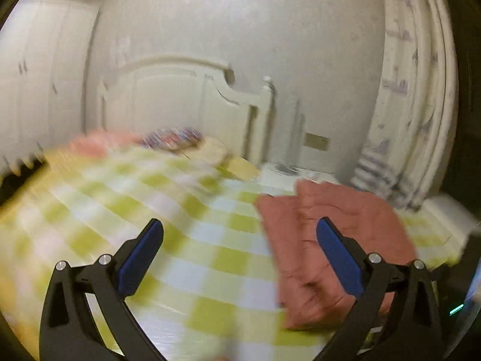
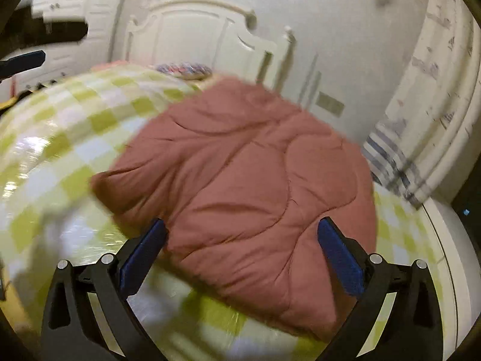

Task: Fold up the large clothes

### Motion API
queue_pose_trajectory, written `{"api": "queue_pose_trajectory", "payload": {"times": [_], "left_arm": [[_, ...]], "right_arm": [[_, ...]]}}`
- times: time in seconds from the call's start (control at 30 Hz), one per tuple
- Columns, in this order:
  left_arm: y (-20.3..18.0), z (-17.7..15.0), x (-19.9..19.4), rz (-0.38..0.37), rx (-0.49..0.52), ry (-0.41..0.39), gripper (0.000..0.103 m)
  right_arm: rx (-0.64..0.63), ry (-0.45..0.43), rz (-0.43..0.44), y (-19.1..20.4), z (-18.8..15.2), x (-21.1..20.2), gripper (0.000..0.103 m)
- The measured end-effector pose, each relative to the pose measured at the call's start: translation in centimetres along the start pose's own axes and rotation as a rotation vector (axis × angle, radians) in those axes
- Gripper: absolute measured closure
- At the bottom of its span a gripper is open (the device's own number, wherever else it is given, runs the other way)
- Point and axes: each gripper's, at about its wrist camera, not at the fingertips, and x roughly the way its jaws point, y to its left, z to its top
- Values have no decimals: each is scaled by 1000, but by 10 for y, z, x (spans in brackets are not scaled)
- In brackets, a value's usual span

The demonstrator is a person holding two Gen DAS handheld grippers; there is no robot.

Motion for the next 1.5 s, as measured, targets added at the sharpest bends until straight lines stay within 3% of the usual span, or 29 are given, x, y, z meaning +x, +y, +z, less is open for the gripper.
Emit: {"api": "queue_pose_trajectory", "payload": {"times": [0.13,0.17,0.27,0.33,0.43,0.5,0.57,0.67,0.8,0.97,1.5], "left_arm": [[17,24,-67,131,-19,-152,2],[21,33,-86,154,-20,-214,2],[19,49,-136,164,-6,-369,2],[9,53,-160,117,21,-408,2],[-13,44,-164,71,86,-366,2],[-28,32,-153,40,129,-293,2],[-43,18,-132,-6,138,-165,2],[-57,-13,-93,-2,127,29,2],[-64,-45,-71,-11,143,144,2],[-67,-63,-61,-17,163,176,2],[-47,-65,-57,-8,133,189,2]], "right_arm": [[120,-176,-32,-31,6,-74,5],[177,-259,-48,-44,7,-106,5],[277,-417,-71,-76,9,-166,5],[355,-496,-86,-93,4,-197,5],[511,-546,-128,-108,-11,-217,5],[562,-521,-133,-112,-19,-212,5],[557,-453,-134,-109,-25,-199,5],[509,-342,-130,-96,-34,-175,5],[459,-252,-118,-73,-50,-155,5],[437,-185,-84,-50,-59,-135,5],[351,-103,-91,-9,-66,-117,5]]}}
